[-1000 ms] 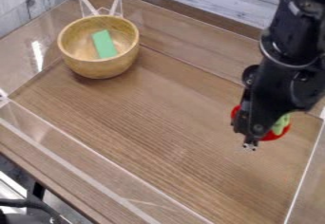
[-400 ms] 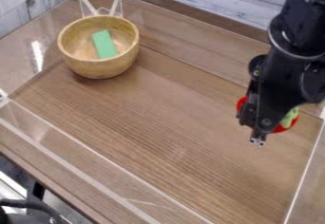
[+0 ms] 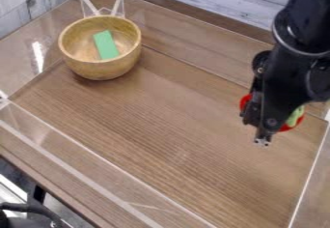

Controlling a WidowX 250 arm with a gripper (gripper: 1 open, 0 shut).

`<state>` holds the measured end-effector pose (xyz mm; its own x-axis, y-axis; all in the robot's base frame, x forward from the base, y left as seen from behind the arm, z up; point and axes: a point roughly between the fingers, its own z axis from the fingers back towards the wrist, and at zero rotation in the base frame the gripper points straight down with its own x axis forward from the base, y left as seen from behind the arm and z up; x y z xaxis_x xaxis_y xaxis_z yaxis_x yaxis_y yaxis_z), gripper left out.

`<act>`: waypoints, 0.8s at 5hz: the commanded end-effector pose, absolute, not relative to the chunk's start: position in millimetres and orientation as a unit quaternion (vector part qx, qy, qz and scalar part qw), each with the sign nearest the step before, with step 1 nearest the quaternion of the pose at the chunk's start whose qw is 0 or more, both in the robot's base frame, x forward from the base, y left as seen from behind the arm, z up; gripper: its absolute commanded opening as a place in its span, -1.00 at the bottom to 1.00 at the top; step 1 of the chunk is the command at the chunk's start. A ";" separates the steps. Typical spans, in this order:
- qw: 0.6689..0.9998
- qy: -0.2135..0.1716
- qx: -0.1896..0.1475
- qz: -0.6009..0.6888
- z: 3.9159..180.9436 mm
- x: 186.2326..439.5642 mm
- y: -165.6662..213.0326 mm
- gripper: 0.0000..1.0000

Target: Put the green object in the brown bowl

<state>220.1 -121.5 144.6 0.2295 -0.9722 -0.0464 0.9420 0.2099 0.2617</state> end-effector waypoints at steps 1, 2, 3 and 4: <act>0.776 -0.100 0.126 -0.610 167.0 225.3 -124.9 -1.00; 0.779 -0.105 0.130 -0.604 172.2 224.3 -123.6 -1.00; 0.781 -0.109 0.133 -0.600 176.3 223.1 -124.4 -1.00; 0.782 -0.112 0.135 -0.597 178.7 221.7 -126.4 -1.00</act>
<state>216.9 -122.7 160.7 0.2593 -0.9650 -0.0391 0.9237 0.2360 0.3017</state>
